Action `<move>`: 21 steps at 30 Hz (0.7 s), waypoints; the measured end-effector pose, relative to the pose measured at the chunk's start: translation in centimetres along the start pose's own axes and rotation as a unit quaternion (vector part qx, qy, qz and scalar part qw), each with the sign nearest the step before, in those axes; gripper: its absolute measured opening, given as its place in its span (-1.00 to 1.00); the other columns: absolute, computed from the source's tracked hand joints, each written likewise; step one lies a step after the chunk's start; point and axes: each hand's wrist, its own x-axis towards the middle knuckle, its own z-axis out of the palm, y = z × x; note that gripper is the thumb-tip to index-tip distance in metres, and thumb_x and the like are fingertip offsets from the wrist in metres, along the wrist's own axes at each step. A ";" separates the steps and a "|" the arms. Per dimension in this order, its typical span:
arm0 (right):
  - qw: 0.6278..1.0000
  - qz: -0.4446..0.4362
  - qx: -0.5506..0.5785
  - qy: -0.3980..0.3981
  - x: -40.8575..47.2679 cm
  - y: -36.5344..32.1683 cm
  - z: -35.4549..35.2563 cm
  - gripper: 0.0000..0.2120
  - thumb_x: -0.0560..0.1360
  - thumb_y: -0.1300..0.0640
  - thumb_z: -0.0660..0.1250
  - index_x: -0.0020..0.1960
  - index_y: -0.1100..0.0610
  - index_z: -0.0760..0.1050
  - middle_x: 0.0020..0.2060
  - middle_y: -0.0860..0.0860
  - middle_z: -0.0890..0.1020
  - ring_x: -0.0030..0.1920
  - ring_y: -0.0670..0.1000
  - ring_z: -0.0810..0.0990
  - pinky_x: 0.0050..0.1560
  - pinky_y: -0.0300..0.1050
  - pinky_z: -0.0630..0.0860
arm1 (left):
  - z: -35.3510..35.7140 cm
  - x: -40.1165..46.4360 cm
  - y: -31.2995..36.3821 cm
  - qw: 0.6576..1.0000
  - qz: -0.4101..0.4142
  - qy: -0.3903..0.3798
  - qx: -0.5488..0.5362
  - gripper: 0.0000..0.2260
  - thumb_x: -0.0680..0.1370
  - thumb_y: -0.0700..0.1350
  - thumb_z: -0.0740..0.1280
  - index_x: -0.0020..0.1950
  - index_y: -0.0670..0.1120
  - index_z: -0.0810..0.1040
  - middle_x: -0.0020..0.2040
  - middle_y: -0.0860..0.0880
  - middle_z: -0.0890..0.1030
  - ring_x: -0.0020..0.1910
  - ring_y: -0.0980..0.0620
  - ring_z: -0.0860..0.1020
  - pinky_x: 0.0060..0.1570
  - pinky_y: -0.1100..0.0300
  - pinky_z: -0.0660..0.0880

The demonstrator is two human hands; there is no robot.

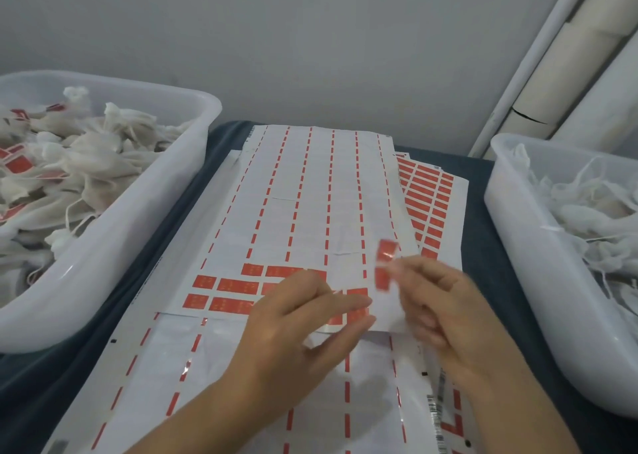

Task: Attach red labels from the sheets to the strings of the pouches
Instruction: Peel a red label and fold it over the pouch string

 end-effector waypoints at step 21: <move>0.967 -0.209 -0.145 0.014 -0.2 0.7 0.9 -0.52 0.32 0.10 0.39 0.20 -0.12 0.35 -0.25 -0.09 0.68 -0.17 -0.12 0.66 -0.17 -0.50 0.47 | -0.9 1.0 0.0 0.951 -0.263 -0.072 -0.149 -0.94 0.34 0.13 0.26 -0.21 0.23 0.47 -0.24 0.38 0.56 -0.19 0.31 0.54 -0.28 0.54 0.42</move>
